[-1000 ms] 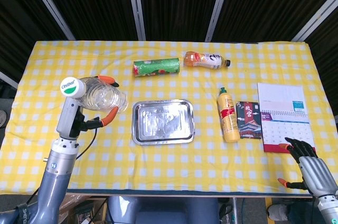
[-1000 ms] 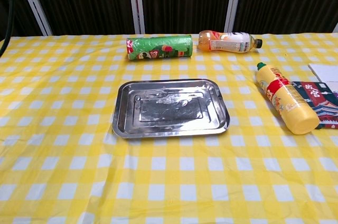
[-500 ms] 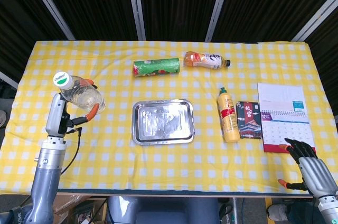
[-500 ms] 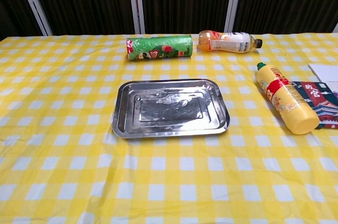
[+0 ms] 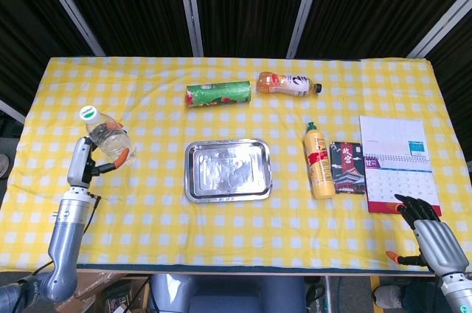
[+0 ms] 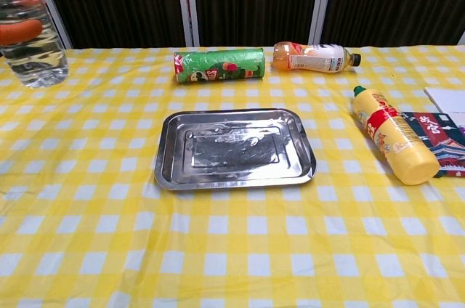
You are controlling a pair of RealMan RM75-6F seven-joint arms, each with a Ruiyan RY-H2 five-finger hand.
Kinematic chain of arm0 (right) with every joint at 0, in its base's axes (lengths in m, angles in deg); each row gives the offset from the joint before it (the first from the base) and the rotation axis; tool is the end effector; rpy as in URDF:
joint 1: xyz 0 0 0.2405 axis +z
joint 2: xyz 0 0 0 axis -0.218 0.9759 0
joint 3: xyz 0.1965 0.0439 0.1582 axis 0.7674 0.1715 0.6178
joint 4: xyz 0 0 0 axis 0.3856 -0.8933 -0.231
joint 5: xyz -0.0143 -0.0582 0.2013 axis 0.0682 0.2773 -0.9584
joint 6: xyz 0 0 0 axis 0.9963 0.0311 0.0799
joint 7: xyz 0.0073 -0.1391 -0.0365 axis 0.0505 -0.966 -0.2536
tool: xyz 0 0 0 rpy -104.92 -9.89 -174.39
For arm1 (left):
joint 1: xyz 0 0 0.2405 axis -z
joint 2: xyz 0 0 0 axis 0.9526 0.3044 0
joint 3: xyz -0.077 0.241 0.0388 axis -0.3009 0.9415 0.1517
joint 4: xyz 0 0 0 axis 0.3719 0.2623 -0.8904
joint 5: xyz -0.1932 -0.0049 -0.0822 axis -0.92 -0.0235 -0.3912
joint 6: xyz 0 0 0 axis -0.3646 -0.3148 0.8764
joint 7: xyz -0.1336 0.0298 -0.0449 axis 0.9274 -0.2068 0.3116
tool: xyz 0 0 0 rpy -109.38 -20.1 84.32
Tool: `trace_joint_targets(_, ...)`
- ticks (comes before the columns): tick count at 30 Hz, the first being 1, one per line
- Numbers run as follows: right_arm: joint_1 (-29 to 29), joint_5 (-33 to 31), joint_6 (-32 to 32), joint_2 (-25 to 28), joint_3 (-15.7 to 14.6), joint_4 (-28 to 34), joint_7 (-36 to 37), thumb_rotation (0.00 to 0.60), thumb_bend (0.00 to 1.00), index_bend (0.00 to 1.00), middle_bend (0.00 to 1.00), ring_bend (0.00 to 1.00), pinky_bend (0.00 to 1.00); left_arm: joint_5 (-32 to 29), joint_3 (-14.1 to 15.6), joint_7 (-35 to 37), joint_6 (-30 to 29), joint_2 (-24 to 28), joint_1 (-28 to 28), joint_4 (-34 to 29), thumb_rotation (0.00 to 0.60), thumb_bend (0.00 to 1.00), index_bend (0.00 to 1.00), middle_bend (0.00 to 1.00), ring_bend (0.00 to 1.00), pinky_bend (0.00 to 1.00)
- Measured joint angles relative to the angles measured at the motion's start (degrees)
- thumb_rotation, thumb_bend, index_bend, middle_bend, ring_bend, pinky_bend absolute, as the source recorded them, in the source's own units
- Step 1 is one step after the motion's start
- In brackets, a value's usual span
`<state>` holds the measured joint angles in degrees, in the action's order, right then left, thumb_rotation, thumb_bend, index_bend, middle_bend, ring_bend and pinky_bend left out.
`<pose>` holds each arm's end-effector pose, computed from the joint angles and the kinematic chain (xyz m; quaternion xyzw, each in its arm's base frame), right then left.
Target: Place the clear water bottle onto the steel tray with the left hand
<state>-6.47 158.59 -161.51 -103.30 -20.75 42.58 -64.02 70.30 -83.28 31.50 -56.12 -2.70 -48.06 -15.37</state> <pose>-0.3029 -0.1545 0.1671 0.6207 -0.5161 0.3331 0.4873 -0.1993 0.3128 0.0649 -0.3521 -0.6241 -0.6302 0.2989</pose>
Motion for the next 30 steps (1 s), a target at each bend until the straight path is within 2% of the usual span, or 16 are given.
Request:
trace_joint_targets(7,0.34,-0.97,0.62,-0.34,0.31,-0.75,0.32,0.600,0.16,0.21,0.10,0.06,0.05,-1.36,-1.51,0.10,5.35,-7.82,5.79,4.02,0.600,0.51,0.56,0.57,0.33,0.37)
trace_joint_targets(17,0.72,-2.01,1.73,-0.58,0.49,-1.80,1.66,0.600,0.16,0.21,0.10,0.06,0.05,-1.22,-2.78,-2.74,9.01,-21.61,14.52,16.07,0.600,0.52,0.56,0.57,0.33,0.37)
trace_joint_targets(30,0.57,-1.41,1.03,0.18,0.65,-3.18,6.27,0.600,0.16,0.21,0.10,0.06,0.05,2.42,-1.42,-5.42,10.36,-35.96,21.81,34.58,0.600,0.53,0.56,0.57,0.32,0.37)
